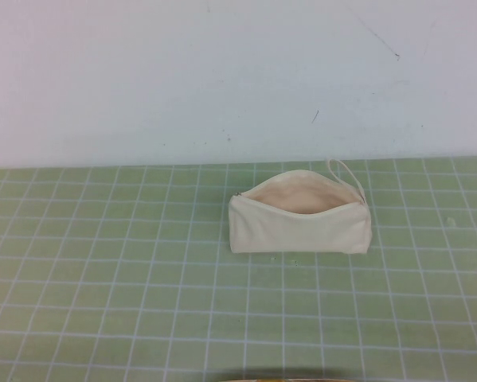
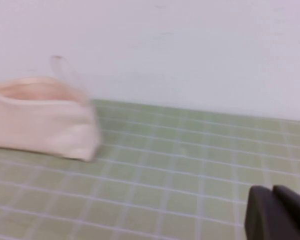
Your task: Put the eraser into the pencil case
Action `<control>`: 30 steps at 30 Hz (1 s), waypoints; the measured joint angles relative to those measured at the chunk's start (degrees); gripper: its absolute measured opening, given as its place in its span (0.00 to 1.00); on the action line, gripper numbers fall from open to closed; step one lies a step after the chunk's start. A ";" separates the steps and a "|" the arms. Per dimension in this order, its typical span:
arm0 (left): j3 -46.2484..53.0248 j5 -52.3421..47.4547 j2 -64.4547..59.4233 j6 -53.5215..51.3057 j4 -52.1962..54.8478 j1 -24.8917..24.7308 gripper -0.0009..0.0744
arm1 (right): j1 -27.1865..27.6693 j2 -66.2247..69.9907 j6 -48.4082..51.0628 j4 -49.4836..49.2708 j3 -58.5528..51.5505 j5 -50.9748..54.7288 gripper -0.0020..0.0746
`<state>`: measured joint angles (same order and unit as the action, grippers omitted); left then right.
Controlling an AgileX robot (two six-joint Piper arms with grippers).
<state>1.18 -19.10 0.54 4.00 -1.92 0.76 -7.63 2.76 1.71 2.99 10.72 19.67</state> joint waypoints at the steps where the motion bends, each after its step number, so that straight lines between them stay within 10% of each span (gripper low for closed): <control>1: 0.00 0.00 0.00 0.00 0.00 0.00 0.01 | 2.03 -1.69 0.32 -0.12 -1.49 -0.09 0.02; 30: 0.00 0.00 0.00 0.00 0.00 0.00 0.01 | 7.72 -3.33 0.70 -2.99 -12.20 -0.10 0.02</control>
<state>1.18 -19.10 0.54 4.00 -1.92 0.76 0.09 -0.56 2.41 0.00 -1.48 19.57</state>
